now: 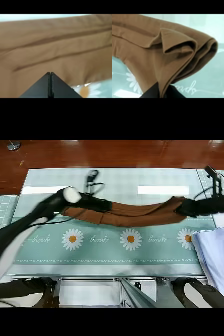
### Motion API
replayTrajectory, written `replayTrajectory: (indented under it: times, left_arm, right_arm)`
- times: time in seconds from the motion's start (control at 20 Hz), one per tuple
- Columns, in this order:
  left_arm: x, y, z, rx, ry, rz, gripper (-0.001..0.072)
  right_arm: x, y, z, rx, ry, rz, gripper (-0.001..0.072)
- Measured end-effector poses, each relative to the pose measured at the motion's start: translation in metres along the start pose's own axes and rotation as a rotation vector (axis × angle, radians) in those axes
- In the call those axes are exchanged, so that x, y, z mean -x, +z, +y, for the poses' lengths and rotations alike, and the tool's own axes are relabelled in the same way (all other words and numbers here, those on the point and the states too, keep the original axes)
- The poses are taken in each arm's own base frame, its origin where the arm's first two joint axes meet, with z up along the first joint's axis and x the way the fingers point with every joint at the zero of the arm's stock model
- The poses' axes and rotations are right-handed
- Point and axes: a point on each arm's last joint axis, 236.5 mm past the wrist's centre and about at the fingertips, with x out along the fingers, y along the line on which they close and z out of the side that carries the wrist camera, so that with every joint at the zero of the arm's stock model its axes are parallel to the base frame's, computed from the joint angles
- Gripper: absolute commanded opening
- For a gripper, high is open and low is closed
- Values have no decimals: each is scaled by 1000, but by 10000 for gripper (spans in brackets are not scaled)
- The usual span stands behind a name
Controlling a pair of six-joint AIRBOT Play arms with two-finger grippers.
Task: Fold the shirts.
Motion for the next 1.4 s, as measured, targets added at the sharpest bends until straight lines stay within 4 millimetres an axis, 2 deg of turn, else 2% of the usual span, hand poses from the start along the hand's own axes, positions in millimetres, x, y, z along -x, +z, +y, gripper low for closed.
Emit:
replayTrajectory:
  times: [0.05,0.15,0.25,0.35,0.5,0.55,0.65,0.7,0.8,0.9,1.0,1.1,1.15,1.25,1.35,1.4]
  left_arm:
    - [-18,-1,-16,-11,-20,26,25]
    - [-55,-15,-48,-31,-57,116,25]
    - [-87,-40,-83,-56,-98,213,25]
    - [-108,-72,-114,-88,-132,310,26]
    - [-117,-116,-150,-150,-179,432,25]
    - [-117,-122,-154,-166,-185,455,26]
    - [-111,-111,-145,-181,-173,466,26]
    - [-102,-98,-135,-170,-165,461,26]
    - [-80,-57,-103,-121,-133,408,25]
    - [-43,-14,-64,-61,-104,349,26]
    - [8,29,-16,-3,-48,258,26]
    - [71,62,34,62,21,149,27]
    - [106,73,58,99,60,84,27]
    - [175,82,91,150,126,-61,27]
    - [229,68,111,179,191,-169,27]
    - [250,58,114,187,214,-221,27]
  right_arm:
    - [7,-9,4,0,-3,-17,22]
    - [17,-20,10,8,-6,-45,22]
    - [23,-25,14,7,1,-65,22]
    - [26,-23,22,4,25,-96,22]
    - [30,-15,35,2,76,-145,22]
    - [30,-13,40,7,90,-155,22]
    - [29,-14,51,28,117,-155,22]
    - [28,-15,59,42,133,-151,21]
    - [21,-18,75,68,164,-135,21]
    - [12,-18,96,91,200,-119,22]
    - [0,-16,120,122,236,-95,21]
    - [-14,-10,149,167,271,-62,22]
    - [-22,-4,167,192,292,-49,21]
    - [-42,5,200,241,322,-7,22]
    - [-69,13,233,286,346,38,22]
    - [-84,16,248,304,355,58,22]
